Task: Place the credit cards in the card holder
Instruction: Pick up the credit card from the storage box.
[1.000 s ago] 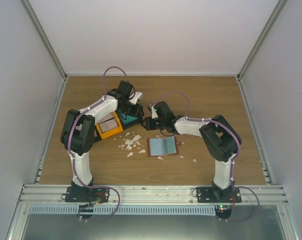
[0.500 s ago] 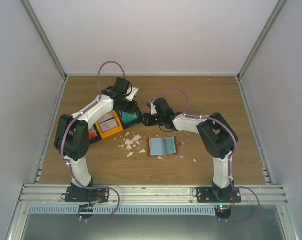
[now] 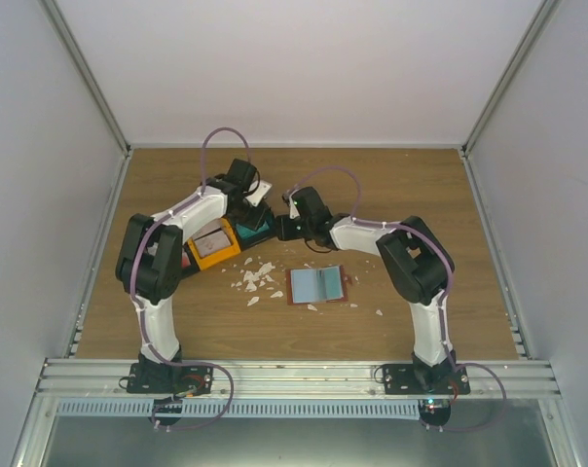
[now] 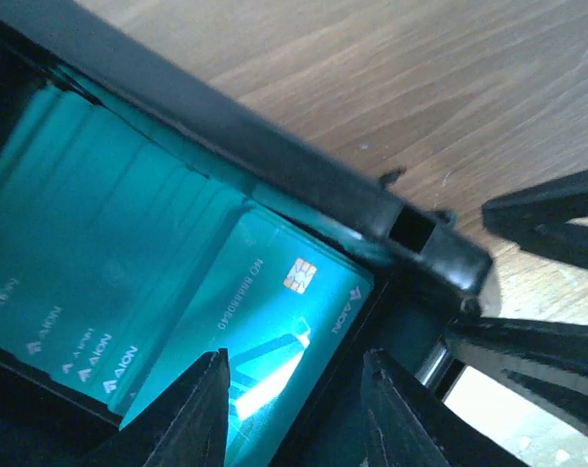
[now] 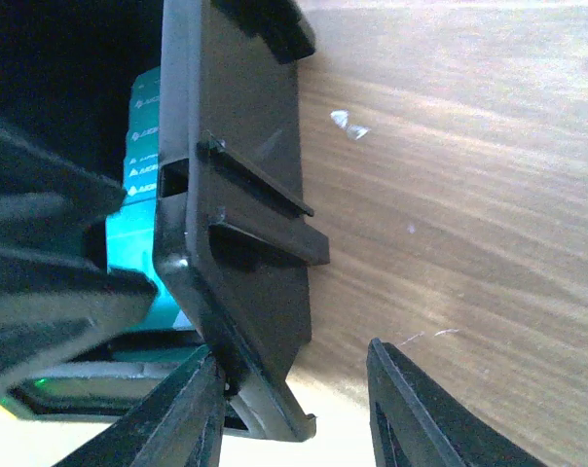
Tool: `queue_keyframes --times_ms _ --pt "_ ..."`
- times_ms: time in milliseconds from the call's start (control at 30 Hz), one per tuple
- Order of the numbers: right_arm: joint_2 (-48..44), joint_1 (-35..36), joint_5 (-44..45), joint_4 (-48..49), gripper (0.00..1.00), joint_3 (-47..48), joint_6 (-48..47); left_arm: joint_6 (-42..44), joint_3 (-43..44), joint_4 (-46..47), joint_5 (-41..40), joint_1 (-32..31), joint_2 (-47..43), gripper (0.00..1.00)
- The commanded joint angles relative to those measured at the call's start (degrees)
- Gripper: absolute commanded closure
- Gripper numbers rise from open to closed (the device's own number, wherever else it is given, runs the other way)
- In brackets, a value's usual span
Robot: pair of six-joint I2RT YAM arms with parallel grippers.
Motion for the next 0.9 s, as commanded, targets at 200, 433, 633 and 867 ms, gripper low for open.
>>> queue_keyframes --times_ms 200,433,633,867 --pt "0.5 0.1 12.9 -6.2 0.59 2.2 1.9 2.7 3.7 0.4 -2.6 0.1 6.0 0.57" --pt "-2.6 -0.1 1.8 0.4 0.59 -2.5 0.6 3.3 7.8 -1.2 -4.0 0.2 10.7 0.53" --pt "-4.9 -0.1 -3.1 2.7 0.6 -6.1 0.5 5.6 9.9 -3.7 -4.2 0.2 13.1 0.45" --pt "-3.9 -0.1 -4.5 1.9 0.57 -6.7 -0.5 7.6 10.1 -4.8 -1.9 0.2 14.3 0.36"
